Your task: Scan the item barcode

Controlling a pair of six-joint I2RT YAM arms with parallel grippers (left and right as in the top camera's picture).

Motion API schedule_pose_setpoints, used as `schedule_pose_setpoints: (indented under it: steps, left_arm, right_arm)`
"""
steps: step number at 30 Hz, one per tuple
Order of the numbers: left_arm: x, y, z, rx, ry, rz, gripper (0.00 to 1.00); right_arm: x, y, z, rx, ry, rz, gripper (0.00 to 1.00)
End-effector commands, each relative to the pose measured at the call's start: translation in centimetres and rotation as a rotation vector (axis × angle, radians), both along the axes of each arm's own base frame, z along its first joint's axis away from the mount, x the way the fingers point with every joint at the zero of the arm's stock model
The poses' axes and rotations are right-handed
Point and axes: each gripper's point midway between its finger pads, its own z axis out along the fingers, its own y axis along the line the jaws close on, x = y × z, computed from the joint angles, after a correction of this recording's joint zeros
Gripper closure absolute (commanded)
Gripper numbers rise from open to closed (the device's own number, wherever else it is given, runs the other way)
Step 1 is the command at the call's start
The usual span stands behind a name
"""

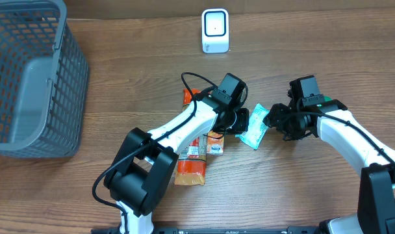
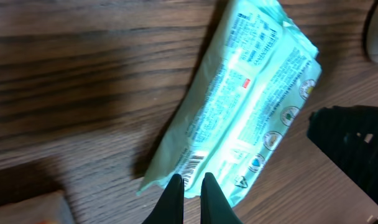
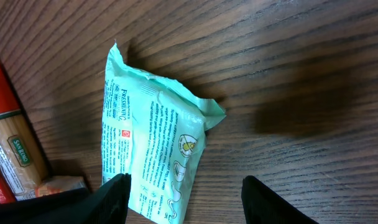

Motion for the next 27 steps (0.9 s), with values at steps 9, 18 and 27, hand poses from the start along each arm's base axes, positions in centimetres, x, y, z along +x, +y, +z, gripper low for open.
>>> schedule_pose_setpoints:
  steps: [9,18,27]
  left_arm:
    - [0.3,-0.7,-0.6,0.024,-0.024,-0.008,0.96]
    - [0.6,-0.3,-1.2,0.068,-0.050,0.009,0.96]
    - [0.6,-0.3,-4.1,0.115,-0.024,0.033,0.96]
  right_arm:
    - [0.4,-0.2,0.0,-0.008,-0.010,-0.003,0.41]
    - [0.4,-0.2,0.0,-0.008,-0.010,-0.003,0.41]
    - [0.4,-0.3,-0.1,-0.012,-0.010,-0.004,0.42]
